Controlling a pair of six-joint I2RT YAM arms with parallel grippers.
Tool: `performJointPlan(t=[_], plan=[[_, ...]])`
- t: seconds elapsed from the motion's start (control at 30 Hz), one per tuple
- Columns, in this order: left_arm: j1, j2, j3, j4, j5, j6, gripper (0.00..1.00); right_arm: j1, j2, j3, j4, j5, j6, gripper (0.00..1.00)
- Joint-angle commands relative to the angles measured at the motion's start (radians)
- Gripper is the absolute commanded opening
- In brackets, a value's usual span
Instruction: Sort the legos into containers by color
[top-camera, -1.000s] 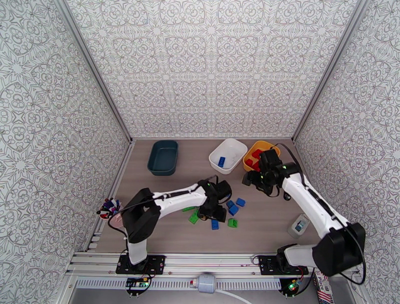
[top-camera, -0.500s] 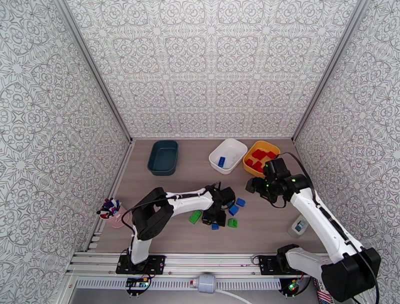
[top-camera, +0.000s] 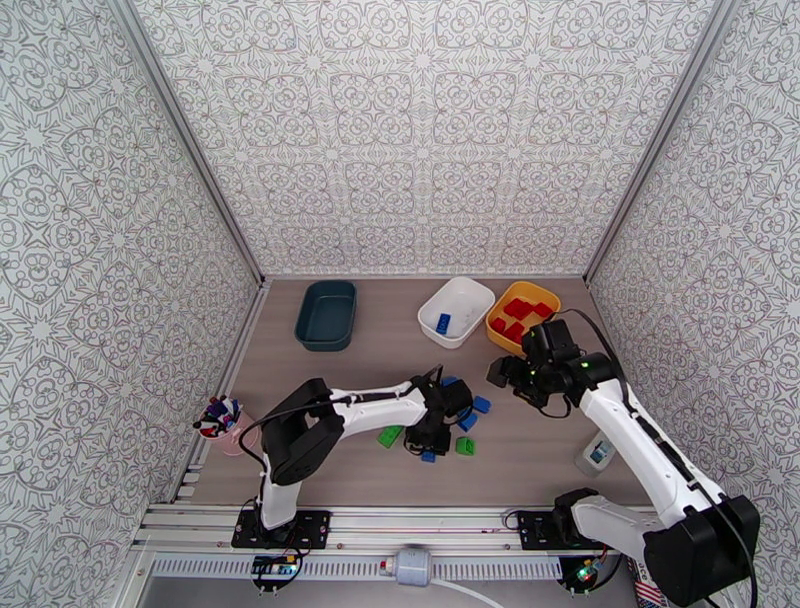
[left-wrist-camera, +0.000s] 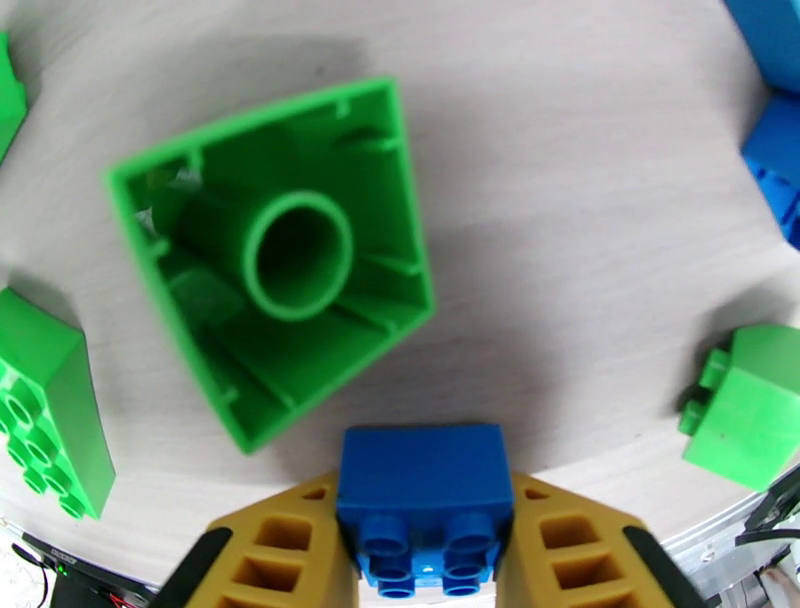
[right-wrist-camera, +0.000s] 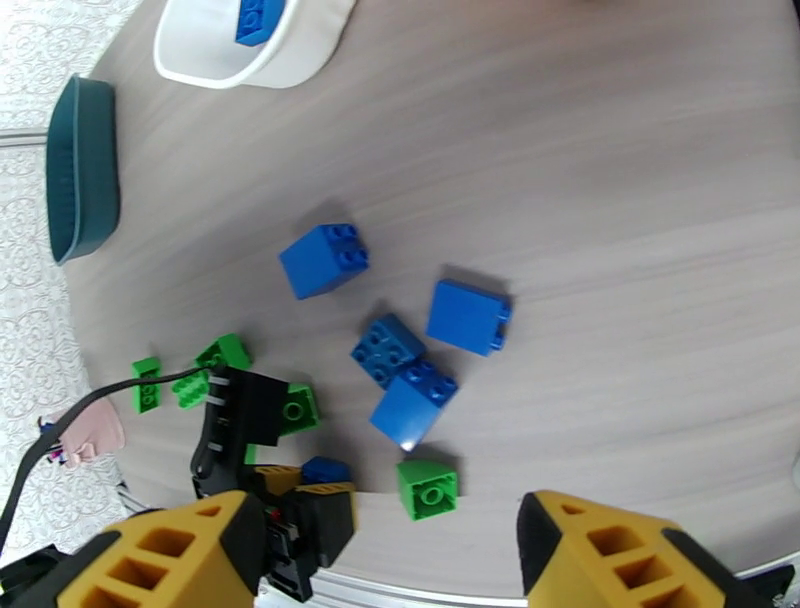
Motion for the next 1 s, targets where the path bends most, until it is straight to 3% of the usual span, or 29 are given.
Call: performJointPlan(t=[0.0, 0.27, 0.53, 0.97], plan=[[0.013, -0.065, 0.064, -0.007, -0.006, 0.046, 0.26, 0.006, 0.007, -0.023, 0.041, -0.053, 0.015, 0.71], [0.109, -0.100, 0.185, -0.042, -0.010, 0.087, 0.24, 0.006, 0.060, 0.001, 0.101, -0.128, 0.002, 0.71], [0.260, -0.035, 0.396, -0.110, -0.003, 0.173, 0.24, 0.001, 0.174, 0.114, 0.058, -0.099, -0.058, 0.70], [0.453, 0.404, 1.108, -0.269, 0.054, 0.262, 0.29, -0.097, 0.291, 0.236, -0.004, -0.072, -0.135, 0.70]])
